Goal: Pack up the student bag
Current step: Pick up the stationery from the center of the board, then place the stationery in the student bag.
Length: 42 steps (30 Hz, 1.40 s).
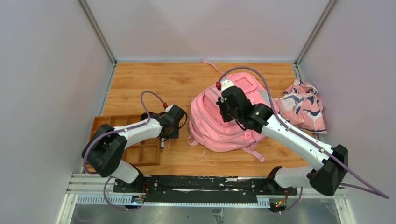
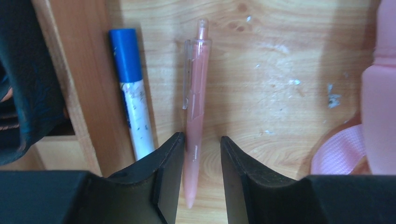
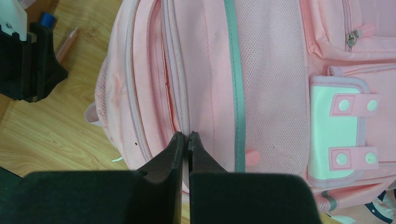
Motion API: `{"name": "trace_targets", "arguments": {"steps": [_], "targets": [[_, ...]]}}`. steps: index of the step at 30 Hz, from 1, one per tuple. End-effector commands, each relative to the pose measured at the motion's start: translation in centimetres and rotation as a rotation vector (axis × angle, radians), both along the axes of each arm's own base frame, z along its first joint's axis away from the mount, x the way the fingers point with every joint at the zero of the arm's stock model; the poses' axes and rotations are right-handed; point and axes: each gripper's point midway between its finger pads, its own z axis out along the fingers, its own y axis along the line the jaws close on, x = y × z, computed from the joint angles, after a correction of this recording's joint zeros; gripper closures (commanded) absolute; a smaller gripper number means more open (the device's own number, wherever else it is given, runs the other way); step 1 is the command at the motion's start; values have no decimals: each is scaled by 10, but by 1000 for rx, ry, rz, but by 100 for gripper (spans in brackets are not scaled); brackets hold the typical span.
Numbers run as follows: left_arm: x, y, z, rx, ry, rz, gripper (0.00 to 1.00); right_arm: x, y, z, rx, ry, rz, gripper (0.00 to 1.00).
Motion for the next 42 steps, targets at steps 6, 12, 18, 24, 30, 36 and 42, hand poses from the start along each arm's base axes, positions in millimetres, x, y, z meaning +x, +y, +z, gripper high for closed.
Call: {"name": "trace_targets", "arguments": {"steps": [6,12,18,24,30,36,42], "targets": [[-12,-16,-27,-85,90,-46,89,4,3,13,38,-44,-7,100],[2,-13,26,-98,-26,-45,100,3,1,13,36,-44,-12,100],[16,-54,124,-408,-227,-113,100,2,0,14,27,-45,-3,100],[1,-140,167,-915,-112,-206,100,3,3,15,36,-37,1,100],[18,-168,180,-1099,-81,-116,100,1,8,20,57,-26,12,100],[27,-182,193,-1167,-69,-93,100,-1,4,11,43,-14,-1,100],[38,-196,185,-1207,-25,-34,100,0,3,12,45,-16,-11,100]]}}
